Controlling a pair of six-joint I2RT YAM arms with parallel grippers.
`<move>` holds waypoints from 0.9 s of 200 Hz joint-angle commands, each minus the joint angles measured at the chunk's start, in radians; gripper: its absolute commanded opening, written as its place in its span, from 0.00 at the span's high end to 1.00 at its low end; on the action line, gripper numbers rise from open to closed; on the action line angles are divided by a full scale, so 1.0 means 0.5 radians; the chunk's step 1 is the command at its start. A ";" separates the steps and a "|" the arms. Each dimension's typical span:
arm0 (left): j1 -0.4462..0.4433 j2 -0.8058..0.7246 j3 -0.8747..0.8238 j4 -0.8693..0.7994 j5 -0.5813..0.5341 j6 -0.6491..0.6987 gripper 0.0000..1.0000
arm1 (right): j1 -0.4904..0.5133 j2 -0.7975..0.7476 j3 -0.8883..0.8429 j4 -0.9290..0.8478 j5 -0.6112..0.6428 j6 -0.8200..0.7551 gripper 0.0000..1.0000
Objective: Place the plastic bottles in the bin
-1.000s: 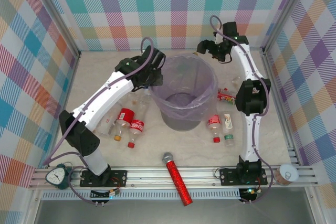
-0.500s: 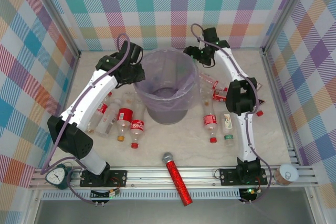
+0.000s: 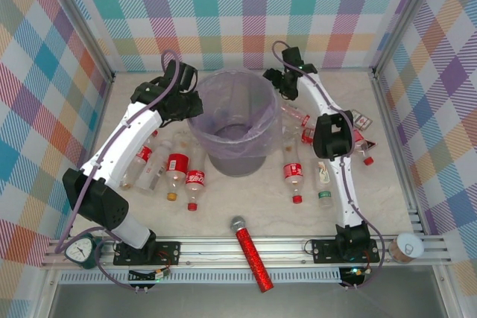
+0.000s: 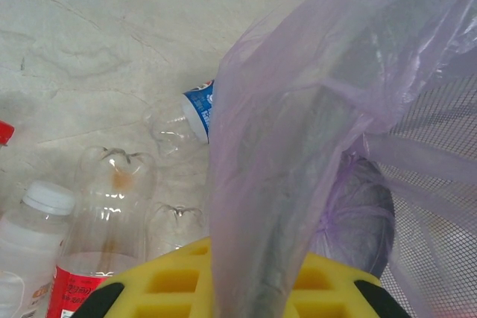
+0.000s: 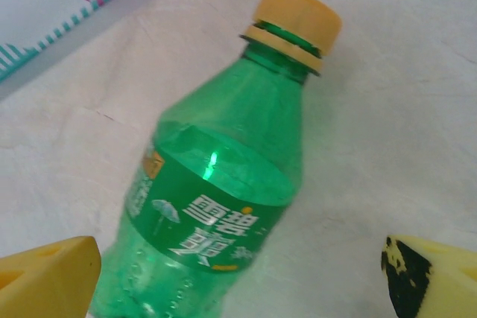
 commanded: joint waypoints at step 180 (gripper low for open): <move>0.035 -0.049 -0.013 0.140 0.095 0.125 1.00 | -0.021 0.106 0.011 0.076 0.169 -0.124 0.37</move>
